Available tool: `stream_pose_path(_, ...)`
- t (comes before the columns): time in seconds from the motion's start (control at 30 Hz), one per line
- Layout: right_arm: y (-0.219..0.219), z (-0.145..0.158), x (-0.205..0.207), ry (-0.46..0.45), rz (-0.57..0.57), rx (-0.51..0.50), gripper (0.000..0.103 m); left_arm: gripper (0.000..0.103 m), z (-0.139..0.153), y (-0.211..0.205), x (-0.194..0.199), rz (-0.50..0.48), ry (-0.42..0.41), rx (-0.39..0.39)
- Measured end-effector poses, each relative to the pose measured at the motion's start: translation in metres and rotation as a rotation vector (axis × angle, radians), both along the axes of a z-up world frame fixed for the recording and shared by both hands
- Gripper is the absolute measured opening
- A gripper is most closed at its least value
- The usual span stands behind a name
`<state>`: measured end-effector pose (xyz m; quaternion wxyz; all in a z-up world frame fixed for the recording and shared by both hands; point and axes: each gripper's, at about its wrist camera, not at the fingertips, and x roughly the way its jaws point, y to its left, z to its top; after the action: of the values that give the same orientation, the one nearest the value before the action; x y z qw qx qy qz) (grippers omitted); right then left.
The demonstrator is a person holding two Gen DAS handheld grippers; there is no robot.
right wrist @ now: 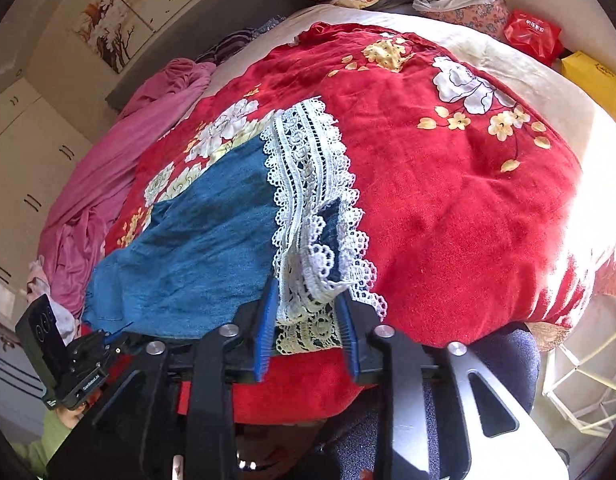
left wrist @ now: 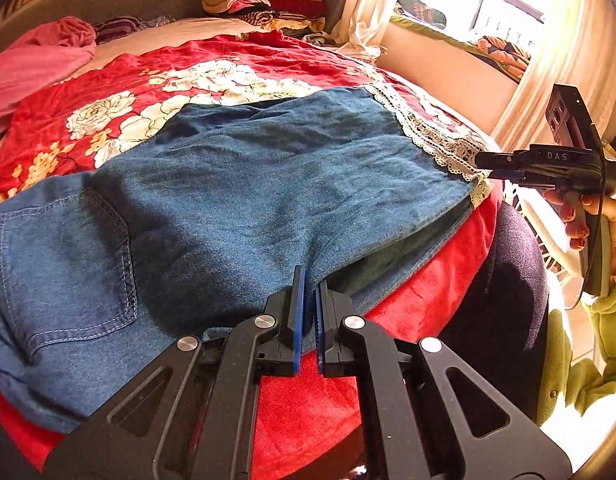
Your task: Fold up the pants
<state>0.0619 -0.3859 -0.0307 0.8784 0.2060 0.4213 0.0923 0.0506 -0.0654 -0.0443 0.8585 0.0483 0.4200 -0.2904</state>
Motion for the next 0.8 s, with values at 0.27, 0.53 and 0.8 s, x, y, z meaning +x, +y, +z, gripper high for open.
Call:
stream_pose_path(0.27,-0.014,0.001,-0.012,-0.017,0.016,0.039,0.016,0.0,0.007,0.004,-0.012,0.013,-0.016,0.005)
stream_pose_path(0.53,-0.012,-0.004,-0.019,0.005,0.002,-0.118,0.026,0.0,-0.009,0.0,-0.012,0.009,0.026,0.041)
stream_pose_path(0.8,0.027,0.024,-0.024,-0.115,0.075,-0.213,0.031,0.002,-0.012,-0.001,-0.016,0.021,0.026,0.049)
